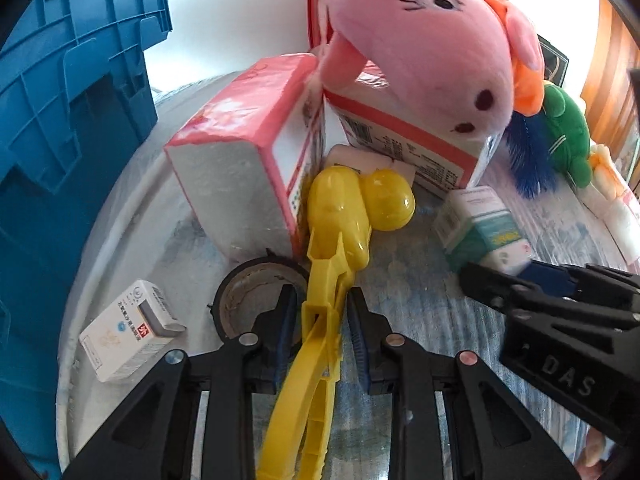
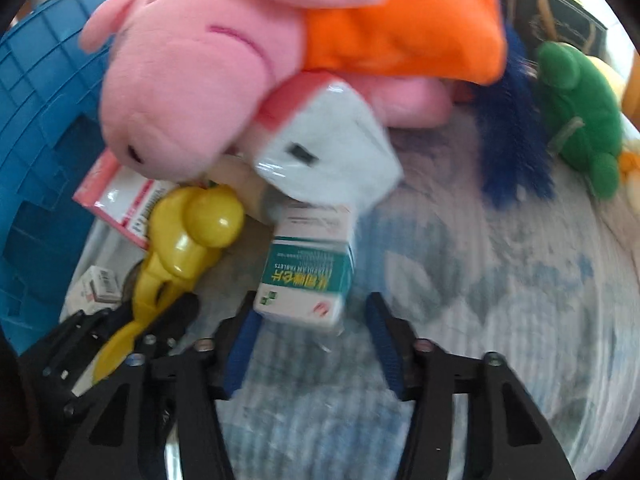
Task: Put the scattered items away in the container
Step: 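Grasp the yellow snowball clip with left tool while right tool grasps the small white-green medicine box, then carry the yellow clip and small box over the blue crate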
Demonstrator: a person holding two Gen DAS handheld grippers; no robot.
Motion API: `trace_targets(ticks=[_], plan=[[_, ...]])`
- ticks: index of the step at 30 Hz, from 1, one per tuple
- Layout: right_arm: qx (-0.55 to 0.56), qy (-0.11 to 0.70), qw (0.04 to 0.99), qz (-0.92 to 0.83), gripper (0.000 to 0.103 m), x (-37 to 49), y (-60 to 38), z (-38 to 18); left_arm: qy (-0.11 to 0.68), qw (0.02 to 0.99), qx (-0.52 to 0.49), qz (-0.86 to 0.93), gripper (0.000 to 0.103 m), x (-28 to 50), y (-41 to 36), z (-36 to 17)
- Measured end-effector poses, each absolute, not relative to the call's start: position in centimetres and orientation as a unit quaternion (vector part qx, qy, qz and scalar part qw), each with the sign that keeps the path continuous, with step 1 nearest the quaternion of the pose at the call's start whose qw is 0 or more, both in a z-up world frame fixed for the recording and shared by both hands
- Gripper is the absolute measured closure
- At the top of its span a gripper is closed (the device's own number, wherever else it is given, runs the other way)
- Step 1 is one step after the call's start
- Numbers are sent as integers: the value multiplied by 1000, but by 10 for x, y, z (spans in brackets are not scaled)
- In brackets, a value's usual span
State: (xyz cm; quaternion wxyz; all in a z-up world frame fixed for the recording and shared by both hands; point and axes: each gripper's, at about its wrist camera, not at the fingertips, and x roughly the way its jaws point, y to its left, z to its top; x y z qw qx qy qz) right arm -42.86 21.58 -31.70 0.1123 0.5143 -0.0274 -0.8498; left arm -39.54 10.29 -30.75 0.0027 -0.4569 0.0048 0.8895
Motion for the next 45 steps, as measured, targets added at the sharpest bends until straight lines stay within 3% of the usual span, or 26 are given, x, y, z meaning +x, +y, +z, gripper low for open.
trace_targets(ticks=[11, 20, 33, 45], plan=[[494, -8, 102, -863, 66, -404, 225, -312, 6, 19, -453, 891, 83, -379, 101, -296], [455, 2, 95, -885, 67, -352, 244, -261, -5, 27, -418, 908, 83, -322, 114, -241], [374, 9, 142, -916, 67, -295, 246, -142, -13, -3, -359, 933, 83, -267, 110, -152], [257, 35, 224, -939, 67, -238, 183, -12, -13, -72, -251, 965, 83, -206, 47, -20]])
